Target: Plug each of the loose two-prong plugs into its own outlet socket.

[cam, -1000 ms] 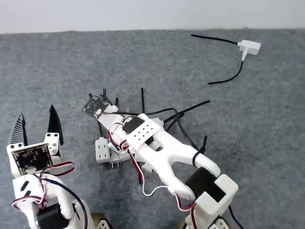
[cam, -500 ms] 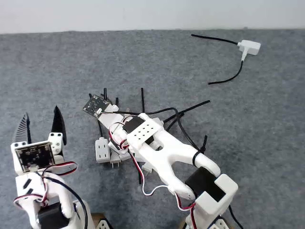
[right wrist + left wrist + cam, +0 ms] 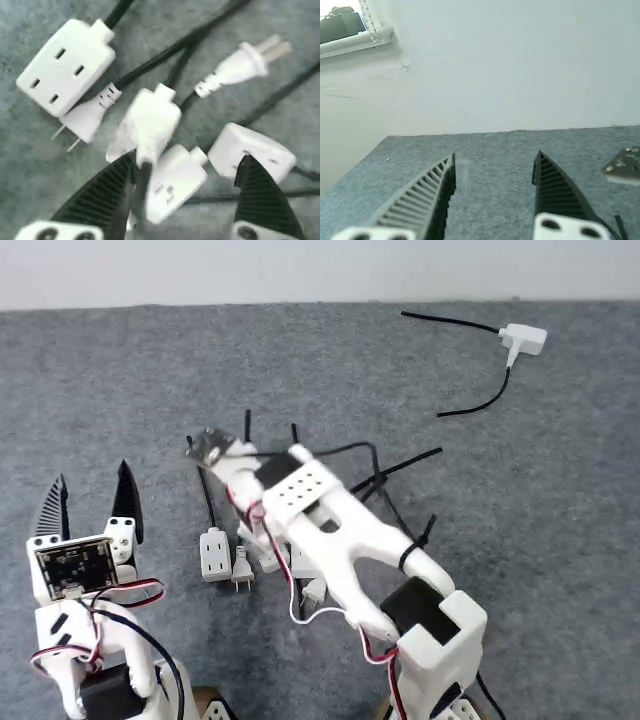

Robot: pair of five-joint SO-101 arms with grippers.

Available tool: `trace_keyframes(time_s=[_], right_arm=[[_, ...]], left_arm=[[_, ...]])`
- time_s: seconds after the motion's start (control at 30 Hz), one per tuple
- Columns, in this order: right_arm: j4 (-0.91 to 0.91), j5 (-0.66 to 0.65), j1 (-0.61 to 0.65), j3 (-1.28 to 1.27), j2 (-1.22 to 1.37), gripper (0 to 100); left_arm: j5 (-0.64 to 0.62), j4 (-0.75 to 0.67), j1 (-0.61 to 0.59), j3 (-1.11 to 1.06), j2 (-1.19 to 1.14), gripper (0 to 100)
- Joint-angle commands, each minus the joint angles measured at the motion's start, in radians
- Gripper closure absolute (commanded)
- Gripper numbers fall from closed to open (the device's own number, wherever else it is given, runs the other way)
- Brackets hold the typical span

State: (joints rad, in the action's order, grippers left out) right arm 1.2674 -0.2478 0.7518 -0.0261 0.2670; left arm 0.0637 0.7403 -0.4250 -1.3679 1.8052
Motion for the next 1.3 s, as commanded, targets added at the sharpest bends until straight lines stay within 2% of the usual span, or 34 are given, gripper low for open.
trace_keyframes(time_s=[0.0,0.2,0.4,0.57,0.67,0.8,0.93,1.0,1.27], right_arm=[[0.162,0.031,-0.012,0.262,-0.010,71.3],[0.394,0.087,-0.012,0.569,-0.071,71.3],[0.530,0.153,-0.056,0.578,-0.297,71.3],[0.515,0.163,-0.131,0.377,-0.575,71.3],[0.512,0.160,-0.171,0.232,-0.745,71.3],[0.490,0.072,-0.220,0.005,-0.972,71.3],[0.358,0.005,-0.288,-0.290,-1.241,71.3],[0.271,-0.009,-0.325,-0.443,-1.386,71.3],[0.030,-0.008,-0.506,-0.942,-1.957,71.3]], left_arm=[[0.014,-0.020,0.005,0.010,0.014,76],[0.014,0.020,0.005,0.030,0.014,76],[0.014,0.235,0.005,0.194,0.017,76],[0.018,0.356,0.006,0.269,0.018,76],[0.084,0.368,0.006,0.272,0.018,76],[0.144,0.434,0.023,0.292,0.018,76],[0.175,0.559,0.158,0.334,0.018,76],[0.190,0.577,0.215,0.334,0.018,76],[0.216,0.549,0.216,0.249,0.018,76]])
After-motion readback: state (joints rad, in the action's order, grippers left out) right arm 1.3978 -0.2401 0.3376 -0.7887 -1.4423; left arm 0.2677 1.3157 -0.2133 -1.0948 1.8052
